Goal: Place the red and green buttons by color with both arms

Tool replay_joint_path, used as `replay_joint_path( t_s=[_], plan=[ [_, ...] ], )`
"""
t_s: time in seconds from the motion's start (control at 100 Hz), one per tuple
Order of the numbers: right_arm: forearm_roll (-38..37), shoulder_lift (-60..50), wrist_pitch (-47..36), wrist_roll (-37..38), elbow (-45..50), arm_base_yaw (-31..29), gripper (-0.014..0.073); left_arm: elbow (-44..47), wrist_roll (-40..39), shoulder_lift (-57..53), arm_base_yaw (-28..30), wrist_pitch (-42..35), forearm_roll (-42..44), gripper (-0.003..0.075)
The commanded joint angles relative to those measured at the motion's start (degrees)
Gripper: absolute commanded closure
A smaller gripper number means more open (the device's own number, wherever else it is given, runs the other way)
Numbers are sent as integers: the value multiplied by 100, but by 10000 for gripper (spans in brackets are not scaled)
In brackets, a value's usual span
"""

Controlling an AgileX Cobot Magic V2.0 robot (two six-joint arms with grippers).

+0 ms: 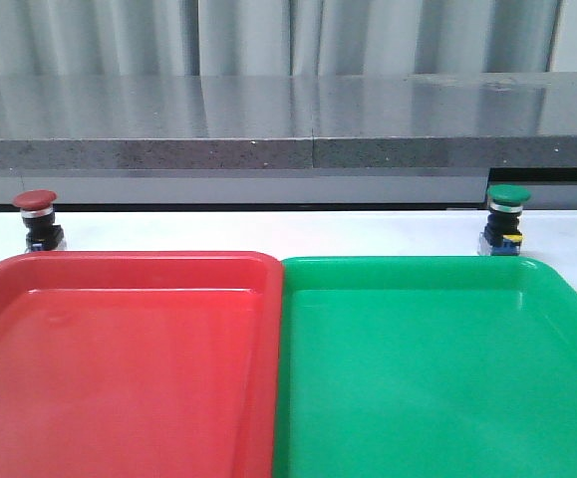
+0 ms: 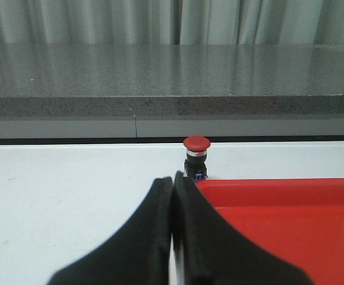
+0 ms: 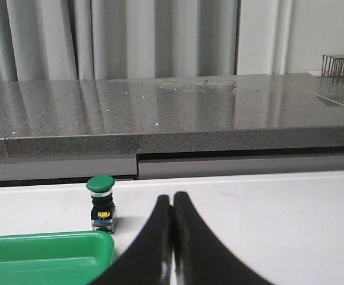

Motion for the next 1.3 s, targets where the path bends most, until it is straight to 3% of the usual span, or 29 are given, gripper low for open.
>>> replay_joint_path(
  t_s=[0.0, 0.44, 0.72, 1.13, 1.2, 1.29],
  plan=[
    [-48, -129, -417, 18, -102, -30, 658, 64, -56, -183, 11, -471, -61, 741],
    [-48, -129, -417, 18, -102, -30, 658, -130, -45, -172, 11, -994, -217, 741],
    [-48, -129, -417, 18, -102, -30, 658, -1326, -45, 424, 11, -153, -297, 741],
    [-48, -129, -417, 18, -102, -30, 658, -3229, 0, 2616, -1, 755, -241, 739],
    [-48, -129, -417, 18, -102, -30, 658, -3468, 47, 3009, -1, 798, -162, 720],
    [-48, -129, -417, 18, -102, -30, 658, -3705, 378, 3445, -1, 719, -152, 614]
  ],
)
